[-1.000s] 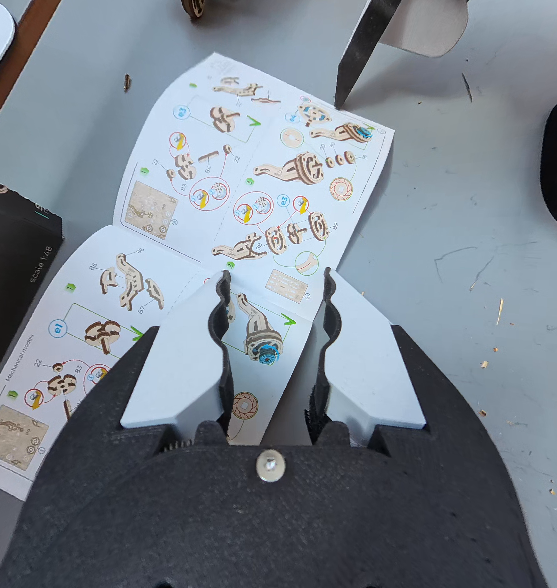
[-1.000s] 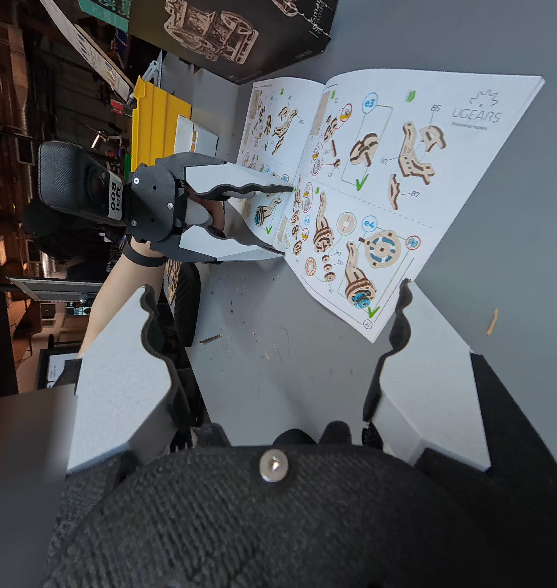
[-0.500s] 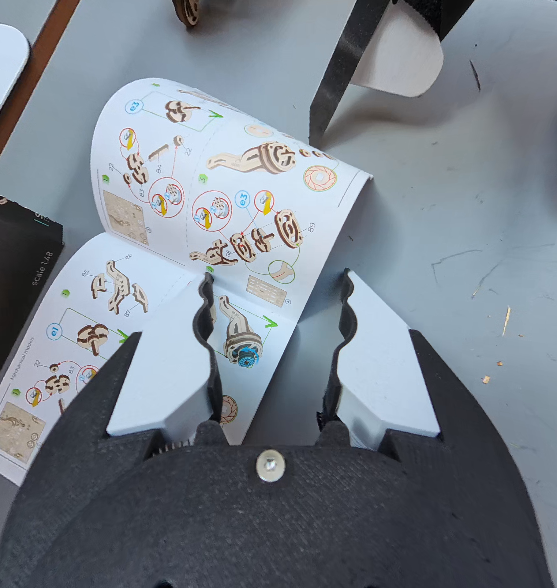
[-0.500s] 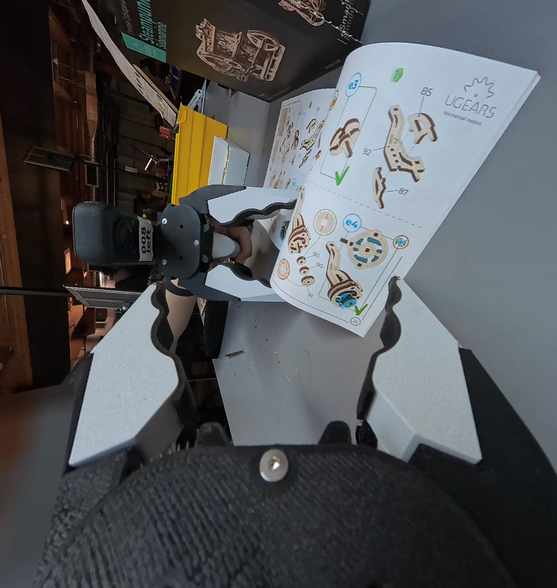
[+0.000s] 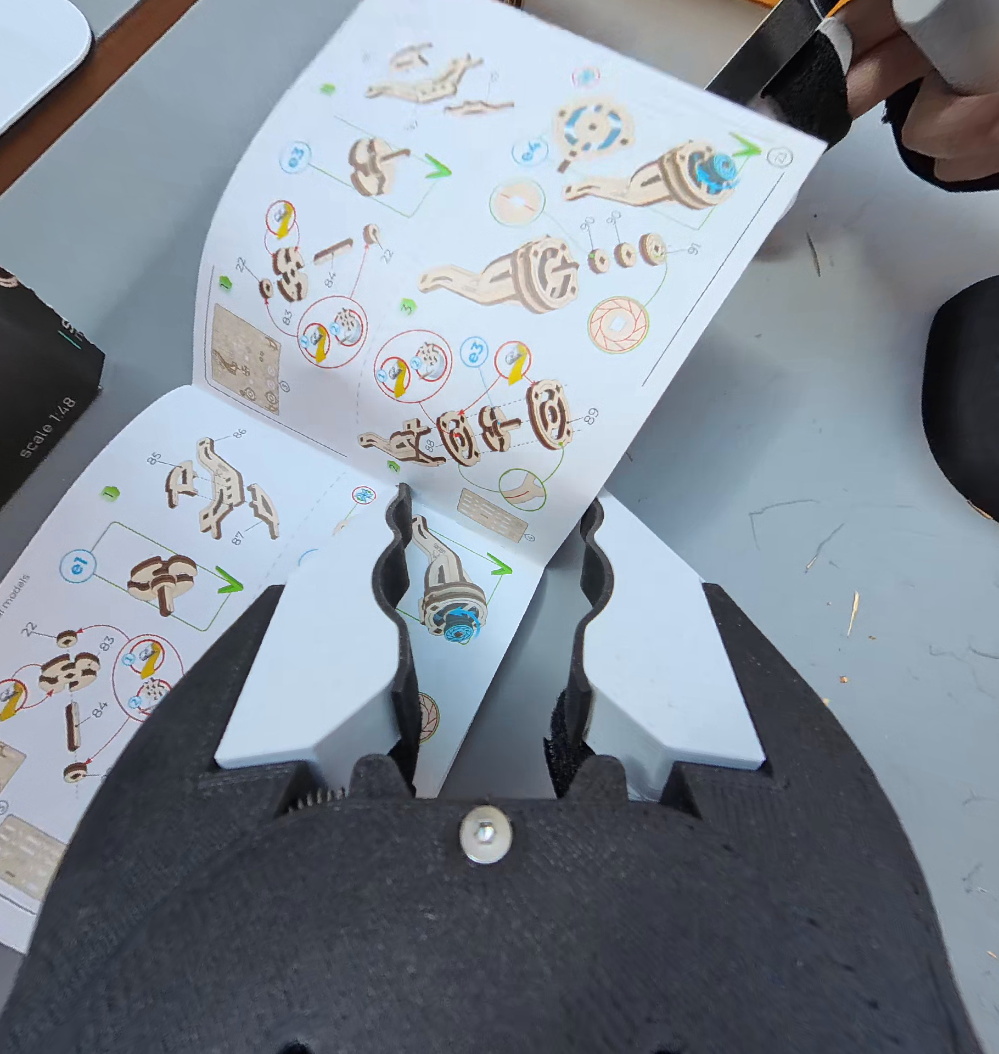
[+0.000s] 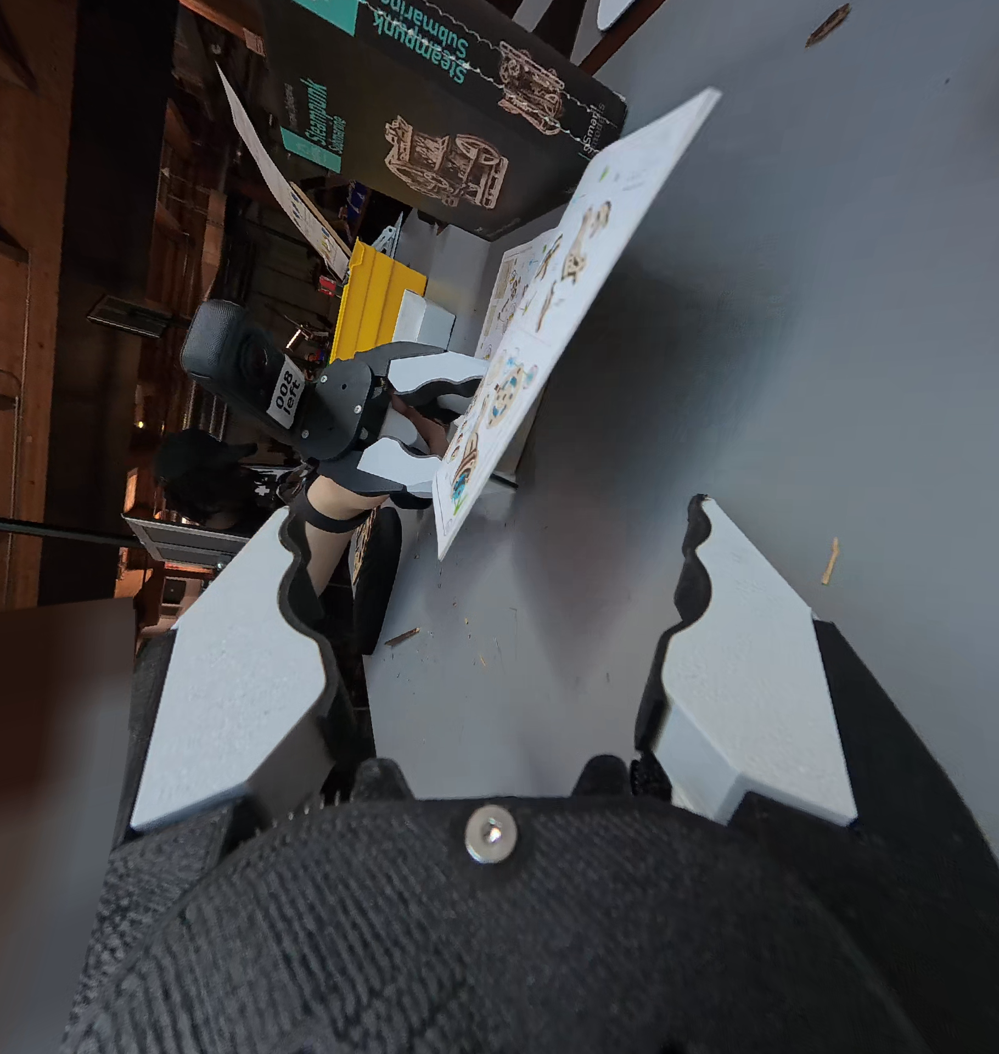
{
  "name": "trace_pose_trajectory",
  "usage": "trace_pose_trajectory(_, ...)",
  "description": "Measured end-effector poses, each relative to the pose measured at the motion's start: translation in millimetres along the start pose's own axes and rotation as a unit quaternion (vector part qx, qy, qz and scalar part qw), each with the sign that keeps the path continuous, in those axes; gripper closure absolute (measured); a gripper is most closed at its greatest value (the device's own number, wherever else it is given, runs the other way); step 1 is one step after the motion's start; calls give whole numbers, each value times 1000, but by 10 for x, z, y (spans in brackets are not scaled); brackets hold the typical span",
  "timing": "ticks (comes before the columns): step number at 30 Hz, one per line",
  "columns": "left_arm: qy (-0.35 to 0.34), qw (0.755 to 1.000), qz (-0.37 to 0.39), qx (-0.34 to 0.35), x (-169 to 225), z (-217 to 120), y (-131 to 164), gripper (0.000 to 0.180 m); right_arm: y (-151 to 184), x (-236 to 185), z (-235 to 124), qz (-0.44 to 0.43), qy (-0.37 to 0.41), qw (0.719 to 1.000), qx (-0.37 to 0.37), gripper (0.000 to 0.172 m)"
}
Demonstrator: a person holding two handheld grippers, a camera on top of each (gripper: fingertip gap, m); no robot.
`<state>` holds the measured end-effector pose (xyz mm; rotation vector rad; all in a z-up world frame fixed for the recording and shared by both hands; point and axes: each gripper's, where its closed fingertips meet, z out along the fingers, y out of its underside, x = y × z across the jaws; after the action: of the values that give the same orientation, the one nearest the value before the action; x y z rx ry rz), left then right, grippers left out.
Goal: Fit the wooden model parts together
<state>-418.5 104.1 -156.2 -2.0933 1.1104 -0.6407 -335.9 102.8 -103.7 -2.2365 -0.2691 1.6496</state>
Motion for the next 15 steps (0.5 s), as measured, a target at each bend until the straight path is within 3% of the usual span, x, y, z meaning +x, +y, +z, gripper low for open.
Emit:
trace_pose_trajectory(2,-7,1000,11,-2,-1,6,4,122,2,-10,19,17,-17,1000,4,48)
trace_pose_trajectory(5,-5,1000,10,-4,0,5,4,122,45,-61,120,50,-57,997,-9,81)
trace_pose_trajectory(8,-2,1000,17,-7,3,-2,14,121,-15,-255,160,82,-150,985,-3,139)
trace_pose_trajectory(9,-3,1000,20,-12,7,-4,19,120,-20,-268,165,89,-161,983,-6,148)
trace_pose_trajectory(12,0,999,29,-27,50,-18,40,117,13,-188,158,69,-148,987,-10,171)
trace_pose_trajectory(15,36,999,0,-21,199,-70,-23,110,63,-131,87,53,-132,990,-10,172)
